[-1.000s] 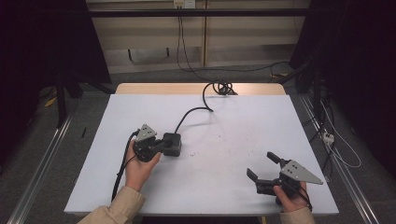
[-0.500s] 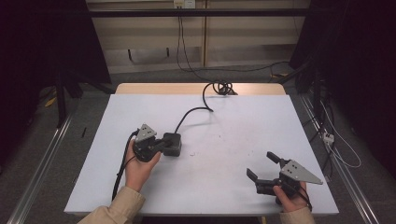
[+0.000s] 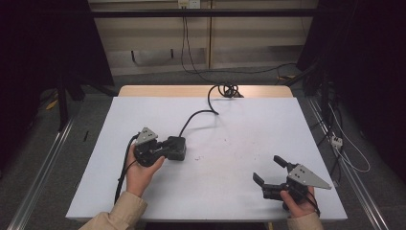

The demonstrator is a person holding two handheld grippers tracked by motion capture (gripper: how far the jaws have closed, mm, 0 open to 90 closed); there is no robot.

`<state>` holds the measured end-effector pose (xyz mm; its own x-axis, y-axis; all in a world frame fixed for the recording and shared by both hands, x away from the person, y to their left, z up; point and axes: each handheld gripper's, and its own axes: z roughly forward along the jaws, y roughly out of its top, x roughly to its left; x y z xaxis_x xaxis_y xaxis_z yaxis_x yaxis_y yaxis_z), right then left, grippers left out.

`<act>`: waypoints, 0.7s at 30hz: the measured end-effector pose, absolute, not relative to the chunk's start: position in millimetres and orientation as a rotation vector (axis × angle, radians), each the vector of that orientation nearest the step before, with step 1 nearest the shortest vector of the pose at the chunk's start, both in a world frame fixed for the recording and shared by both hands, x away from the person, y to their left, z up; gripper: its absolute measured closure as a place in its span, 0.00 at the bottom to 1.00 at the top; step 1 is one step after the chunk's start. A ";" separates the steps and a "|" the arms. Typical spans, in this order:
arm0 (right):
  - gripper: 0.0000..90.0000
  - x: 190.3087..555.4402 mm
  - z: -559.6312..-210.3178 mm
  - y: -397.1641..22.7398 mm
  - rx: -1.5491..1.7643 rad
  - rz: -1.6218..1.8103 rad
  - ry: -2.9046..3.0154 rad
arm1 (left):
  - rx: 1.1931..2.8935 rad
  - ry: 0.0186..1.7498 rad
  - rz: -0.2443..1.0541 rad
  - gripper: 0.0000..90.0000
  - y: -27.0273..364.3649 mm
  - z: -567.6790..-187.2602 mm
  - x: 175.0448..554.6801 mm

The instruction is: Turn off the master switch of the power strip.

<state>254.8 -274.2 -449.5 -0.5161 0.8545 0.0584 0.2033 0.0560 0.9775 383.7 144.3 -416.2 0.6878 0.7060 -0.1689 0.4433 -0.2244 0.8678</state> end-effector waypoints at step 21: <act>0.03 258.4 -449.1 -271.2 1.052 1.503 1.785 | 1.794 0.850 0.198 0.52 162.3 -409.0 374.3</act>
